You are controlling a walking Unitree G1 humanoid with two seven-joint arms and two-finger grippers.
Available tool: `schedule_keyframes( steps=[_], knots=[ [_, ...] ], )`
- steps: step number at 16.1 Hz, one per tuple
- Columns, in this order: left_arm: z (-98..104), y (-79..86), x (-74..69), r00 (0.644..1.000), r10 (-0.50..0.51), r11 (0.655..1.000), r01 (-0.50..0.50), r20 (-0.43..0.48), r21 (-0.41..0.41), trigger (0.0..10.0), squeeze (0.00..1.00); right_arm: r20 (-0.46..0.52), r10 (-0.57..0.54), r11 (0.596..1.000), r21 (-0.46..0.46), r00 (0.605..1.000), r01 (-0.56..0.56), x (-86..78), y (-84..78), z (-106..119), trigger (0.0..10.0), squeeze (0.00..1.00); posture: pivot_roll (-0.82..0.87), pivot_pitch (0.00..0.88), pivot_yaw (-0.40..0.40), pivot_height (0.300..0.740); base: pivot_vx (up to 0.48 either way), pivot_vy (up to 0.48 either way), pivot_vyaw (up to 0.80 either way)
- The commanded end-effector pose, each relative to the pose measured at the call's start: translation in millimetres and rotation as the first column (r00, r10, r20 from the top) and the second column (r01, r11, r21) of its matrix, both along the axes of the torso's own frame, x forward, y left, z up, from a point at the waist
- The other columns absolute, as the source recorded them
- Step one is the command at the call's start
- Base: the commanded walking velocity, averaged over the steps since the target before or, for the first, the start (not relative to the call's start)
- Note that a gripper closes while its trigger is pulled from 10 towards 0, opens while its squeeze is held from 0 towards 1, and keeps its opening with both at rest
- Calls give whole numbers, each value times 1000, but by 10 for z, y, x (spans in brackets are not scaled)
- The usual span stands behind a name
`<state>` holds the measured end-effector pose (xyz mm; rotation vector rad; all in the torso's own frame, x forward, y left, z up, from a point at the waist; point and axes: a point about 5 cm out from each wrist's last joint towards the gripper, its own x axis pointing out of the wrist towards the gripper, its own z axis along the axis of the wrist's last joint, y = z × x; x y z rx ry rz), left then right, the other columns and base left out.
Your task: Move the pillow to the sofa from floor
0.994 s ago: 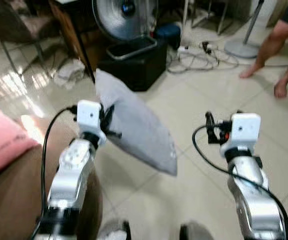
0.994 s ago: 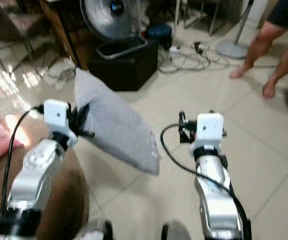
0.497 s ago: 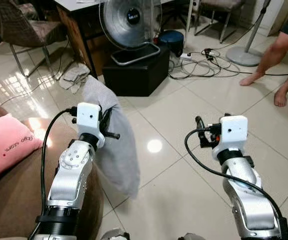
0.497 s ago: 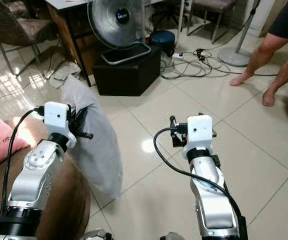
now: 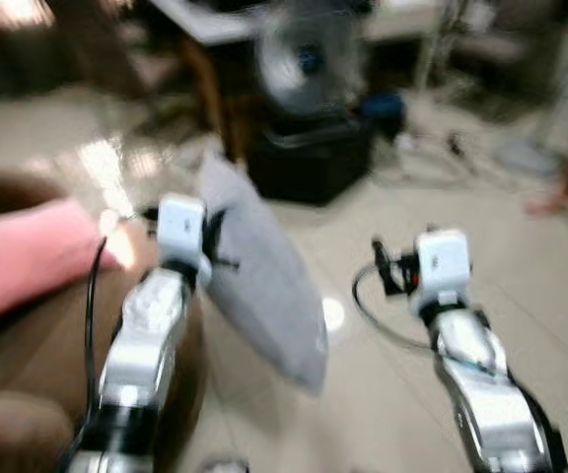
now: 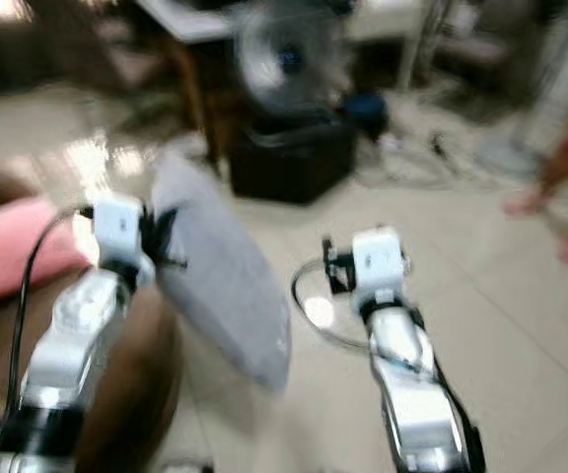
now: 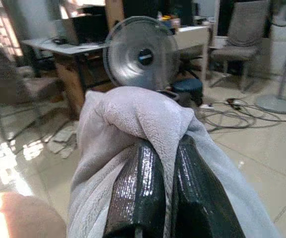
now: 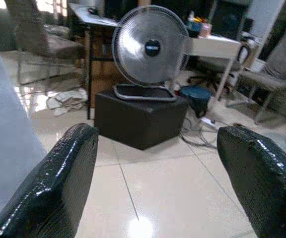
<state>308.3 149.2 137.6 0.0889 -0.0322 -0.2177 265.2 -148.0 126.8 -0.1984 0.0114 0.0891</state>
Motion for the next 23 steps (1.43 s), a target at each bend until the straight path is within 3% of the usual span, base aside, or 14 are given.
schedule_keyframes(
  steps=[1,13,15,20,23],
  knots=[
    [102,25,26,998,16,1000,-17,53,13,10000,0,-9,2,1000,1,1000,-2,11,5,-7,10000,0,-79,0,61,740,0,-431,800],
    [90,4,44,998,25,999,-27,51,28,10000,0,-31,-28,1000,-13,999,27,-10,-70,-56,10000,0,-83,0,63,740,0,-433,800],
    [92,-7,49,999,20,1000,-20,46,-3,10000,0,-37,-42,999,-17,998,42,-11,-89,-74,10000,0,-85,0,64,740,0,0,800],
    [147,-37,73,996,-19,1000,18,91,12,10000,0,-67,-60,997,34,996,63,-23,-82,-111,10000,0,-88,0,68,740,59,0,0],
    [155,-40,75,995,-19,1000,19,99,6,10000,0,-61,-54,998,38,997,56,-20,-81,-103,10000,0,-89,0,67,740,372,0,-738]
  ],
)
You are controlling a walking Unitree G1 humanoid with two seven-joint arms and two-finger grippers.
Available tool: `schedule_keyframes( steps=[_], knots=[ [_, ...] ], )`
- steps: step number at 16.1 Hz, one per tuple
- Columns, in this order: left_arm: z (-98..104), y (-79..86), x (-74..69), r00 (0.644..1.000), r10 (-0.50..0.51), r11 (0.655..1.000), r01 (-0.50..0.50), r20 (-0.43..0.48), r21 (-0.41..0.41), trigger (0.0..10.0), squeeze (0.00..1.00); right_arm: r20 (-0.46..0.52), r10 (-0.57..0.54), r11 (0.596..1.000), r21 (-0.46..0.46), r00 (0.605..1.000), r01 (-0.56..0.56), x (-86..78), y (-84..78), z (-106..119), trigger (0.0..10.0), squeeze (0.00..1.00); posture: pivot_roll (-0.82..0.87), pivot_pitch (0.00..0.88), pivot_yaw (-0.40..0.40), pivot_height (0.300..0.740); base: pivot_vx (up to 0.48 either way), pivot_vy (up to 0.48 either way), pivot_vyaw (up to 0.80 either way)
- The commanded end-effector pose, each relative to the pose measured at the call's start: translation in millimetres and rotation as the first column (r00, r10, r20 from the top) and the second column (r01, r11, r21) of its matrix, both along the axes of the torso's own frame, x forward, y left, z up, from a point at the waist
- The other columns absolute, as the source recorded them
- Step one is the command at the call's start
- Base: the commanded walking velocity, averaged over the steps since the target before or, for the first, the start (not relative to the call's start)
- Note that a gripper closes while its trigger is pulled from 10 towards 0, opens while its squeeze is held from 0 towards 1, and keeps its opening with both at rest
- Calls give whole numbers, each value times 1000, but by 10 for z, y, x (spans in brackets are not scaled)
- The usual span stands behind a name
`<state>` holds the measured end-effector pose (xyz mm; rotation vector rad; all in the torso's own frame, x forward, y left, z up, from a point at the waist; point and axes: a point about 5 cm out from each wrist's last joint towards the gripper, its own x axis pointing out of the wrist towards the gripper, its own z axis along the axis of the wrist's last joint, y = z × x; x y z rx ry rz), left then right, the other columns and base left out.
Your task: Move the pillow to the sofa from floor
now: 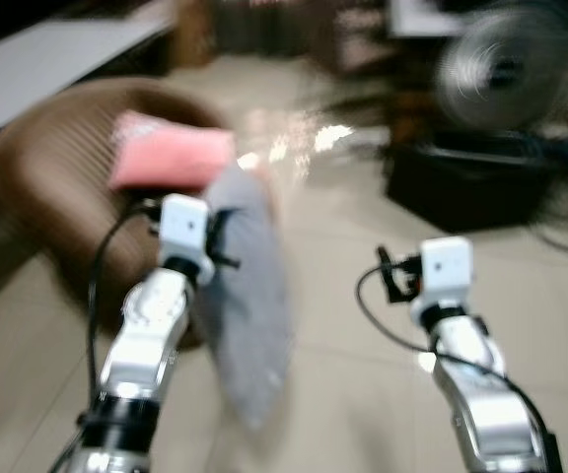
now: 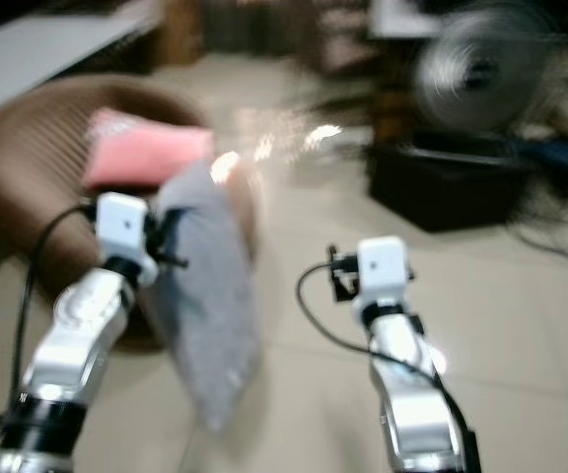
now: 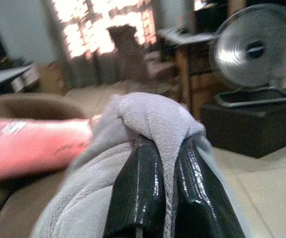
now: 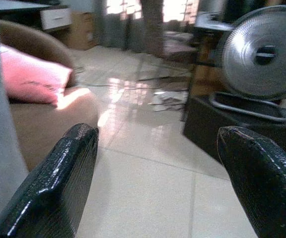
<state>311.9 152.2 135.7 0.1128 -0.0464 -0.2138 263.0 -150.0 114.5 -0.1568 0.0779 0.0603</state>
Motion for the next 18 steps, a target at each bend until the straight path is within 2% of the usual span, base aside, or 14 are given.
schedule_keyframes(
  steps=[1,7,9,17,18],
  knots=[
    [173,-69,41,996,-24,1000,25,85,-17,10000,0,3,-19,1000,-7,1000,19,2,-64,18,10000,0,-88,0,66,740,412,0,-800],
    [161,-50,46,996,-13,1000,14,84,-16,10000,0,9,-26,999,-24,1000,26,13,-75,25,10000,0,-87,0,64,740,433,0,0],
    [161,-38,51,996,-7,1000,8,87,-12,10000,0,8,7,998,-67,1000,-6,13,-53,24,10000,0,-87,0,64,740,435,0,0],
    [167,-50,67,996,-16,1000,16,89,6,10000,0,0,31,996,-82,1000,-31,19,-50,21,10000,0,-88,0,64,740,443,0,800],
    [166,-49,68,996,-16,1000,15,89,6,10000,0,-6,32,997,-70,999,-32,20,-59,12,10000,0,-88,0,66,740,442,0,0]
  ],
)
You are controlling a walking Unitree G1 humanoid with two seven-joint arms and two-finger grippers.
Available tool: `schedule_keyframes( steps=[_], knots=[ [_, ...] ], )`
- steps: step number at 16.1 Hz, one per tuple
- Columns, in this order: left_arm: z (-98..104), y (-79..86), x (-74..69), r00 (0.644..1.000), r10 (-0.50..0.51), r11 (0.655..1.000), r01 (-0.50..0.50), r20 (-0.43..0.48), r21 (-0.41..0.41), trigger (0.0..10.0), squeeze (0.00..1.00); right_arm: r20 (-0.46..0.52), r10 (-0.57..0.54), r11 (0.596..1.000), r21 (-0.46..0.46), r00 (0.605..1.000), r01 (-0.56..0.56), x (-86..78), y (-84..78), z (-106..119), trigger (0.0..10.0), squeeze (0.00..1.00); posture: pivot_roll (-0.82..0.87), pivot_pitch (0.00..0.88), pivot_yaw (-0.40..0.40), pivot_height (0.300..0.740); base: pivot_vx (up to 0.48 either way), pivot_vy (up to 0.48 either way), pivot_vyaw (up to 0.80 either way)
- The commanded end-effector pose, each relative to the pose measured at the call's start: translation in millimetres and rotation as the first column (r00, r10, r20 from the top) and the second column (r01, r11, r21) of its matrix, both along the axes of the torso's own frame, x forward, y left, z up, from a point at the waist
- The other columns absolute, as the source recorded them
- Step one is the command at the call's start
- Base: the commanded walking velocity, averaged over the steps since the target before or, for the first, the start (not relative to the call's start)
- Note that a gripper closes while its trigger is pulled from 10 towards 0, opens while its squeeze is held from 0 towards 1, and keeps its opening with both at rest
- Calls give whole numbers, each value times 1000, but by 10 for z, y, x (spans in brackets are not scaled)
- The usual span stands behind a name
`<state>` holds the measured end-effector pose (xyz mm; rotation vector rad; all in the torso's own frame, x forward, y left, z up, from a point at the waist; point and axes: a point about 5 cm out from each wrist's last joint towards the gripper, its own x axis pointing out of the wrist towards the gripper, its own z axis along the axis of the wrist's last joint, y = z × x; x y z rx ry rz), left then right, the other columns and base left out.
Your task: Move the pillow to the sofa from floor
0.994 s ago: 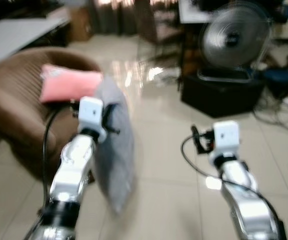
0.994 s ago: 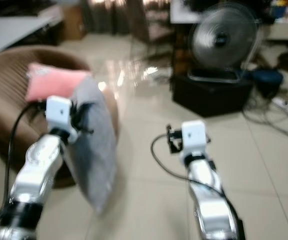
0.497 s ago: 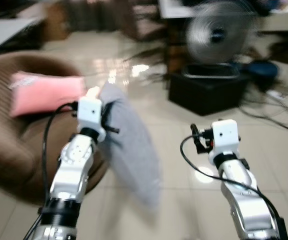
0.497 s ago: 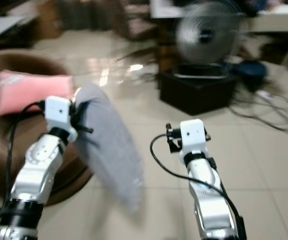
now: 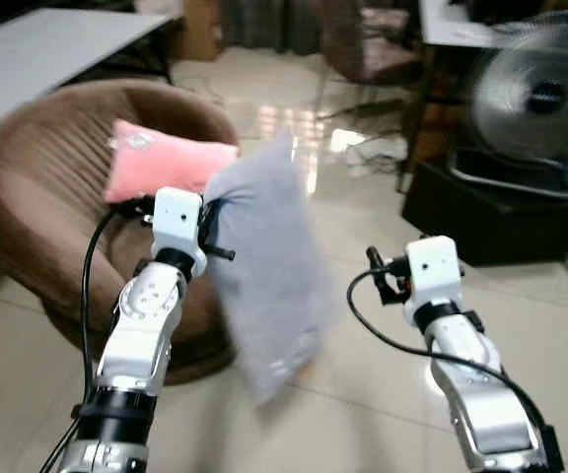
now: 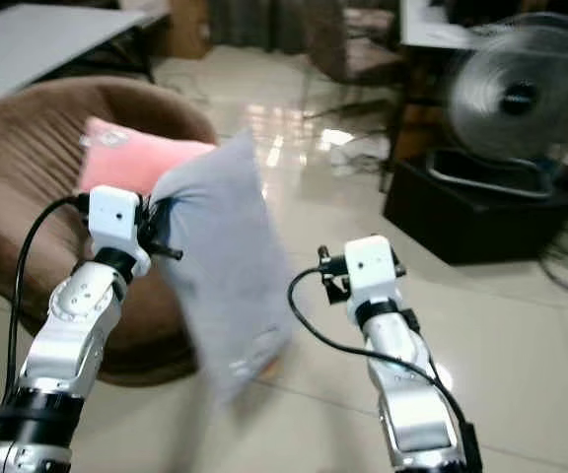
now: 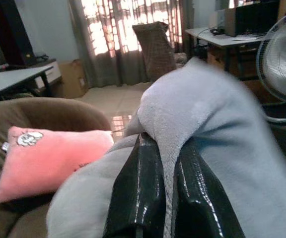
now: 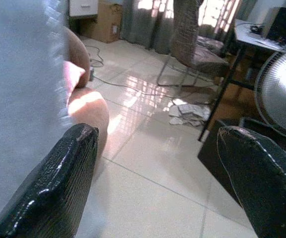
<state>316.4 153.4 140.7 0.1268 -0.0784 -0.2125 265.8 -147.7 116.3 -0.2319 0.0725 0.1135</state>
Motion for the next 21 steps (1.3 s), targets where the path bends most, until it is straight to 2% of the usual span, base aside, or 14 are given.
schedule_keyframes(
  steps=[1,8,10,14,16,19,21],
  knots=[
    [112,-60,25,998,-16,1000,16,54,-3,10000,0,-13,-22,1000,9,1000,22,-7,-95,-15,10000,0,-87,0,65,740,446,0,0],
    [99,-61,29,999,-19,1000,19,51,-3,10000,0,4,-26,1000,-14,1000,26,16,-151,19,10000,0,-89,0,67,740,442,0,0],
    [99,-61,31,998,-20,1000,20,51,-2,10000,0,7,8,998,-68,1000,-7,16,-132,25,10000,0,-88,0,69,740,444,0,400],
    [99,-80,44,998,-27,1000,27,51,0,10000,0,3,2,999,-51,1000,-2,6,-113,10,10000,0,-89,0,73,740,444,0,744],
    [93,-101,45,998,-37,999,37,50,1,10000,0,0,-35,999,-21,999,35,1,-166,6,10000,0,-92,0,76,740,444,0,0],
    [84,-147,56,997,-66,998,66,45,-5,10000,0,-3,-37,999,-31,999,37,-15,-195,-4,10000,0,-94,0,77,740,444,0,0],
    [87,-181,77,995,-86,996,86,48,2,10000,0,-13,1,1000,-20,1000,-1,-39,-167,-13,10000,0,-94,0,76,740,446,0,0]
  ],
)
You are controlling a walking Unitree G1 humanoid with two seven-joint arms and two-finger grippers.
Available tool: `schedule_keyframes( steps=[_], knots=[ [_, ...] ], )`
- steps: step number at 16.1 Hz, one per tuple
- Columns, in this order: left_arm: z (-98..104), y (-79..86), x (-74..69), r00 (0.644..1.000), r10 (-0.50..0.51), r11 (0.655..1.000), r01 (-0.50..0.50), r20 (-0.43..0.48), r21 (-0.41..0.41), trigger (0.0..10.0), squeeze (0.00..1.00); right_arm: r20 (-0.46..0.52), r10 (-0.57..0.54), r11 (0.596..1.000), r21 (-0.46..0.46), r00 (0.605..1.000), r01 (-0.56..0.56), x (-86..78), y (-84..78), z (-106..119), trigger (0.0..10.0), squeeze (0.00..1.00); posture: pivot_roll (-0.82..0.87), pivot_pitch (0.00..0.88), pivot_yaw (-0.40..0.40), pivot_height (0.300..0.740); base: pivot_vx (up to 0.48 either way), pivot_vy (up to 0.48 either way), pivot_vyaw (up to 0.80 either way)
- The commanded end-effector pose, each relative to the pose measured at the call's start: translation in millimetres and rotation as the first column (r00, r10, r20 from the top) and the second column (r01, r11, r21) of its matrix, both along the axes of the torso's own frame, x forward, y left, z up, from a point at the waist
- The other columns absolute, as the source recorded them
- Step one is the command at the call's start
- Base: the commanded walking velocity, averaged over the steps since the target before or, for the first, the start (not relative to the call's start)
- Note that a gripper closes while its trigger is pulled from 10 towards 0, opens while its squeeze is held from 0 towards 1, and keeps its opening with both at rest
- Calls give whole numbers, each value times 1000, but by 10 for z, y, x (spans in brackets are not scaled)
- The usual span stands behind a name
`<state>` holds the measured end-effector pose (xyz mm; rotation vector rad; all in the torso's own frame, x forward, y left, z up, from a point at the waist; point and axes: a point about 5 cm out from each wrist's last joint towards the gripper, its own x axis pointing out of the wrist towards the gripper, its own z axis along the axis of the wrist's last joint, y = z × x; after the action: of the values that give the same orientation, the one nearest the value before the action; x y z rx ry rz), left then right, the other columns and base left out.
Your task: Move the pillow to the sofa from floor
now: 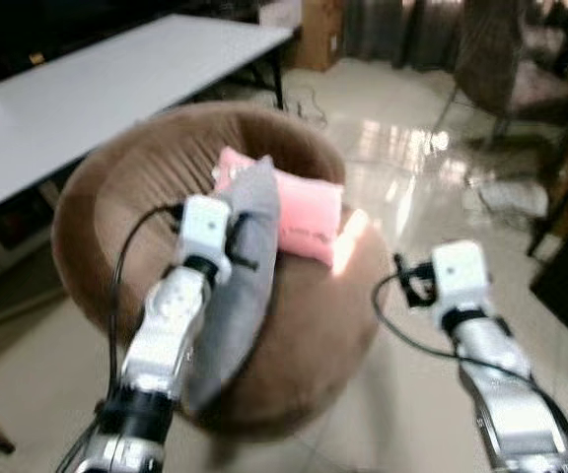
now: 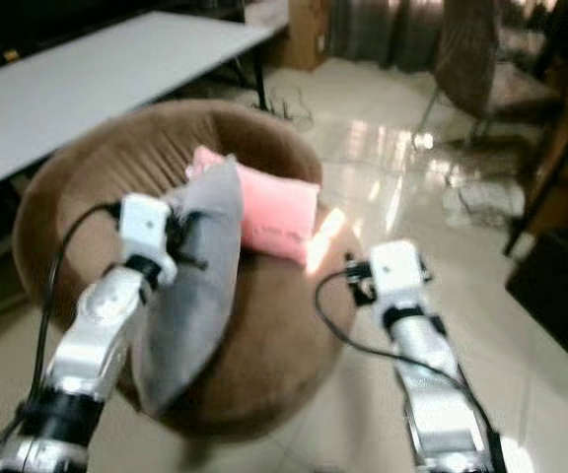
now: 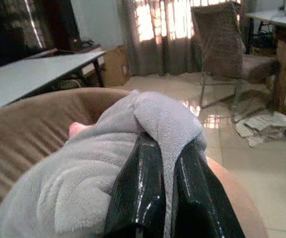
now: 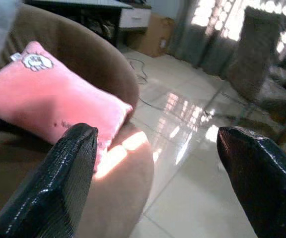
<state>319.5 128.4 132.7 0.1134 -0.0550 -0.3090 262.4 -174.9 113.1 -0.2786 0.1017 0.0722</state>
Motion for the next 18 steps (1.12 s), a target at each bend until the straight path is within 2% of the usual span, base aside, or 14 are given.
schedule_keyframes(
  steps=[1,4,6,8,11,12,13,14,15,16,18],
  knots=[
    [175,53,63,997,0,1000,0,80,5,10000,0,7,107,993,48,994,-107,-41,149,24,10000,0,-94,0,75,740,442,0,0],
    [191,23,139,997,-6,1000,6,76,-5,10000,0,-37,319,947,56,947,-317,-173,261,24,10000,0,-103,0,75,740,437,0,0],
    [220,-16,221,998,-4,999,7,68,-43,10000,0,-71,410,912,42,909,-408,-248,288,9,10000,0,-109,0,74,740,429,0,0],
    [103,-54,367,999,38,997,-40,-36,-69,10000,0,-104,450,893,34,887,-449,-283,286,-13,10000,0,-110,0,68,740,202,0,0],
    [-174,-103,471,983,99,993,-89,-153,72,10000,0,-134,461,887,37,877,-461,-314,289,-52,10000,0,-118,0,59,740,0,0,0],
    [-271,-78,496,967,150,985,-129,-207,112,10000,0,-152,476,879,48,866,-474,-349,297,-69,10000,0,-127,8,57,740,0,0,0],
    [-300,-50,511,958,186,977,-156,-217,145,10000,0,-160,484,875,54,860,-482,-366,303,-80,10000,0,-128,10,57,740,0,0,0],
    [-308,34,542,945,259,951,-213,-199,226,10000,0,-179,495,868,65,850,-492,-406,310,-106,10000,0,-135,24,58,740,0,0,0],
    [-297,110,566,932,312,928,-257,-184,269,10000,0,-193,502,864,68,843,-499,-437,312,-124,10000,0,-137,33,56,740,0,0,0],
    [-259,296,598,895,419,872,-350,-152,344,10000,0,-209,504,862,66,838,-502,-459,312,-154,10000,0,-138,46,55,740,0,0,0],
    [-244,362,606,879,455,850,-383,-141,361,10000,0,-215,503,863,61,837,-502,-467,312,-167,10000,0,-138,53,50,740,0,0,0]
  ],
)
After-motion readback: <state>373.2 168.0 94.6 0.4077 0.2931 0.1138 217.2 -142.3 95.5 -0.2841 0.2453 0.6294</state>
